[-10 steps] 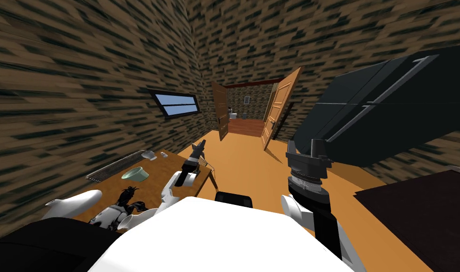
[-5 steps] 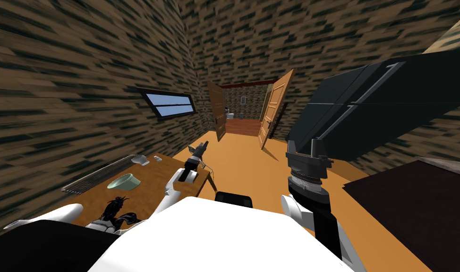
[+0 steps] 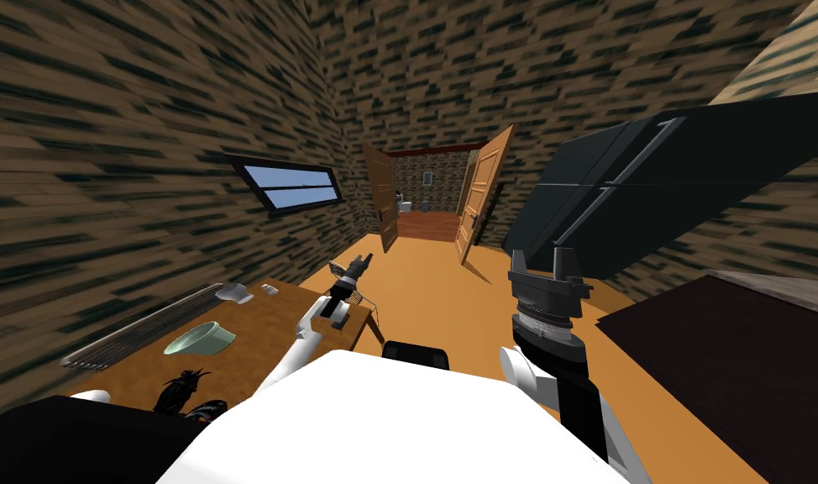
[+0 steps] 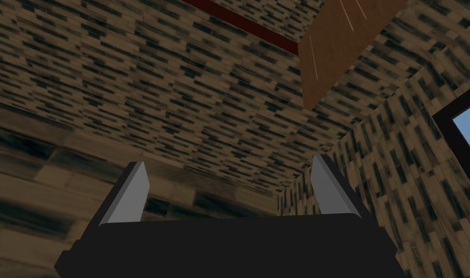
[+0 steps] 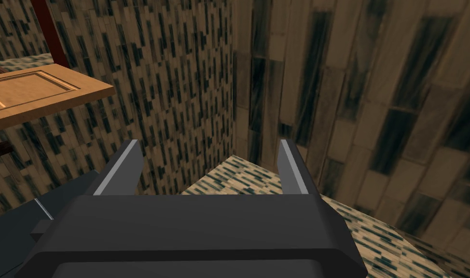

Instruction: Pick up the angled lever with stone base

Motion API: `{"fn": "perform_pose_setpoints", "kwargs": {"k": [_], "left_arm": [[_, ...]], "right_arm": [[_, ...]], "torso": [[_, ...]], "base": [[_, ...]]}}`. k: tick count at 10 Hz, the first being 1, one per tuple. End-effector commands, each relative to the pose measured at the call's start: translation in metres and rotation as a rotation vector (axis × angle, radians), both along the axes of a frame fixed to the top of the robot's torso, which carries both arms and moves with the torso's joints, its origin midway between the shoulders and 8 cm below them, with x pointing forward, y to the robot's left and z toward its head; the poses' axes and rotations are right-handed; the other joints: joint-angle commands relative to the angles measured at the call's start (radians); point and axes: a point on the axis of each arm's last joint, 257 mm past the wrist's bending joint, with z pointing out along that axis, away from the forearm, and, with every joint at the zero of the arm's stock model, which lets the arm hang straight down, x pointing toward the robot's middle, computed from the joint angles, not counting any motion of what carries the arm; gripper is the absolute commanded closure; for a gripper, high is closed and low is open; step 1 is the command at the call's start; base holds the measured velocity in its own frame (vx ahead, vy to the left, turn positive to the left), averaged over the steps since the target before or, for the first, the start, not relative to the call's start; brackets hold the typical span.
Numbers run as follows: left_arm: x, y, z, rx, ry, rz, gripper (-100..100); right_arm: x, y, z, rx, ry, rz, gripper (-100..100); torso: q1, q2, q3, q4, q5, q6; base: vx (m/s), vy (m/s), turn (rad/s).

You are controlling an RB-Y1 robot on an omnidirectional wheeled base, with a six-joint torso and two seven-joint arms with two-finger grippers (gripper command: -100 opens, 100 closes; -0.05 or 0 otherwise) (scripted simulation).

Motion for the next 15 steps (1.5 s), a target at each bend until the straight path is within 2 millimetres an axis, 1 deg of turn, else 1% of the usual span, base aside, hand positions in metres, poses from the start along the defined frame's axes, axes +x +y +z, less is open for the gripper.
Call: {"fn": "perform_pose_setpoints", "kwargs": {"k": [1,2,3,4,5,6,8,9,10,11,12,13,14,15], "left_arm": [[0.009,0.004,-0.009,0.061,0.018,0.002,-100],[0.009,0.008,-0.017,0.06,0.035,0.009,-100],[0.017,0.011,-0.022,0.113,0.045,0.007,-100],[0.017,0.014,-0.031,0.112,0.061,0.013,-100],[0.024,0.015,-0.032,0.164,0.063,0.007,-100],[0.024,0.021,-0.044,0.162,0.088,0.017,-100],[0.035,0.028,-0.056,0.259,0.113,0.01,-100],[0.035,0.035,-0.068,0.258,0.139,0.021,-100],[0.034,0.036,-0.07,0.257,0.143,0.022,-100],[0.039,0.04,-0.077,0.302,0.159,0.018,-100],[0.038,0.044,-0.083,0.301,0.172,0.024,-100],[0.042,0.045,-0.084,0.344,0.175,0.013,-100],[0.041,0.051,-0.095,0.343,0.198,0.023,-100],[0.043,0.058,-0.105,0.382,0.222,0.02,-100]], "right_arm": [[0.0,0.0,0.0,0.0,0.0,0.0,0],[0.0,0.0,0.0,0.0,0.0,0.0,0],[0.0,0.0,0.0,0.0,0.0,0.0,0],[0.0,0.0,0.0,0.0,0.0,0.0,0],[0.0,0.0,0.0,0.0,0.0,0.0,0],[0.0,0.0,0.0,0.0,0.0,0.0,0],[0.0,0.0,0.0,0.0,0.0,0.0,0],[0.0,0.0,0.0,0.0,0.0,0.0,0],[0.0,0.0,0.0,0.0,0.0,0.0,0],[0.0,0.0,0.0,0.0,0.0,0.0,0],[0.0,0.0,0.0,0.0,0.0,0.0,0],[0.0,0.0,0.0,0.0,0.0,0.0,0],[0.0,0.0,0.0,0.0,0.0,0.0,0],[0.0,0.0,0.0,0.0,0.0,0.0,0]], "torso": [[0.0,0.0,0.0,0.0,0.0,0.0],[0.0,0.0,0.0,0.0,0.0,0.0],[0.0,0.0,0.0,0.0,0.0,0.0],[0.0,-0.001,0.0,0.0,0.0,0.0],[0.0,0.0,0.0,0.0,0.0,0.0],[0.0,-0.001,0.0,0.0,0.0,0.0],[0.0,-0.001,-0.001,0.0,0.0,0.0],[0.001,-0.002,-0.001,0.0,0.0,0.0],[0.0,-0.002,-0.001,0.0,0.0,0.0],[-0.001,0.0,0.0,0.0,0.0,0.0],[-0.001,0.0,0.0,0.0,0.0,0.0],[-0.001,0.0,0.0,0.0,0.0,0.0],[-0.001,0.0,0.0,0.0,0.0,0.0],[-0.001,0.0,0.0,0.0,0.0,0.0]], "base": [[0.029,0.017,-0.143],[0.026,0.019,-0.058],[0.037,0.028,-0.088],[0.03,0.027,-0.051],[0.033,0.025,-0.091],[0.026,0.022,-0.057],[0.05,0.036,-0.099],[0.046,0.032,-0.038],[0.013,0.009,0.01],[0.02,0.014,-0.053],[0.023,0.015,-0.037],[0.027,0.022,-0.041],[0.025,0.019,-0.025],[0.037,0.02,-0.031]]}}
